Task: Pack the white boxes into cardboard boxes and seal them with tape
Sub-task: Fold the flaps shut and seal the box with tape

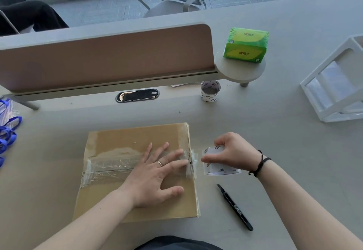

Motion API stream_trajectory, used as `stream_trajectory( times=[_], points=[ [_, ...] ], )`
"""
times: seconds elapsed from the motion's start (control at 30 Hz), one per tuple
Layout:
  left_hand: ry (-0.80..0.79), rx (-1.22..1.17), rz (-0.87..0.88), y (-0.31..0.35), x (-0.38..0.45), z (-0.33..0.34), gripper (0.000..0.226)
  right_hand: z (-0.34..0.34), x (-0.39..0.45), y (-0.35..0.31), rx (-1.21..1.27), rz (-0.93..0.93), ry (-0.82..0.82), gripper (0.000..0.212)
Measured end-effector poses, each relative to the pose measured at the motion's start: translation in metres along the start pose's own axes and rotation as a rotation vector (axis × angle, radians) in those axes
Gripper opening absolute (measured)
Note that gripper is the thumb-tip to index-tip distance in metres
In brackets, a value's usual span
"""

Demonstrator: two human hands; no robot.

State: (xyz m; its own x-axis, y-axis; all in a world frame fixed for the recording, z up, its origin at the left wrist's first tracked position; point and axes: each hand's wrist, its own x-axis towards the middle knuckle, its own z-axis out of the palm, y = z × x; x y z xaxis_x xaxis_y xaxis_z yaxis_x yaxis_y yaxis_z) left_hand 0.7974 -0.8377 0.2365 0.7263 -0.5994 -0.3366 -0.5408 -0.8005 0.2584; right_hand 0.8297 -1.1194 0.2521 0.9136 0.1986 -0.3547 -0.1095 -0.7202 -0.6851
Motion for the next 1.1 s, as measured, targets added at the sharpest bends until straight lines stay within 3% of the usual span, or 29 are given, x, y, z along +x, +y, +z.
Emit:
stream_trajectory(
  times=[0.13, 0.27, 0.37, 0.5, 0.63, 0.8, 1.1],
  points=[
    [0.110, -0.106, -0.067, 0.024, 0.025, -0.012, 0.092, -0.002, -0.004, -0.008, 0.003, -0.034, 0.020, 0.065],
    [-0.054, 0.002, -0.042, 0.034, 0.069, -0.033, 0.105, -0.004, -0.007, -0.010, 0.000, -0.035, 0.023, 0.064],
    [-0.257, 0.073, -0.026, 0.031, 0.090, -0.048, 0.095, -0.003, -0.010, -0.006, 0.043, -0.029, 0.011, 0.062],
    [-0.367, 0.074, 0.002, 0.028, 0.102, -0.061, 0.081, 0.000, -0.010, 0.001, 0.131, -0.024, 0.005, 0.064],
    [-0.382, 0.035, 0.032, 0.021, 0.105, -0.062, 0.070, -0.003, -0.011, 0.011, 0.220, -0.003, -0.018, 0.071],
    [-0.402, -0.049, 0.044, 0.016, 0.107, -0.068, 0.048, -0.006, -0.013, 0.009, 0.308, 0.010, -0.035, 0.061],
    [-0.405, -0.082, 0.060, 0.013, 0.108, -0.070, 0.045, -0.012, -0.014, 0.007, 0.357, 0.008, -0.037, 0.057]
  ],
)
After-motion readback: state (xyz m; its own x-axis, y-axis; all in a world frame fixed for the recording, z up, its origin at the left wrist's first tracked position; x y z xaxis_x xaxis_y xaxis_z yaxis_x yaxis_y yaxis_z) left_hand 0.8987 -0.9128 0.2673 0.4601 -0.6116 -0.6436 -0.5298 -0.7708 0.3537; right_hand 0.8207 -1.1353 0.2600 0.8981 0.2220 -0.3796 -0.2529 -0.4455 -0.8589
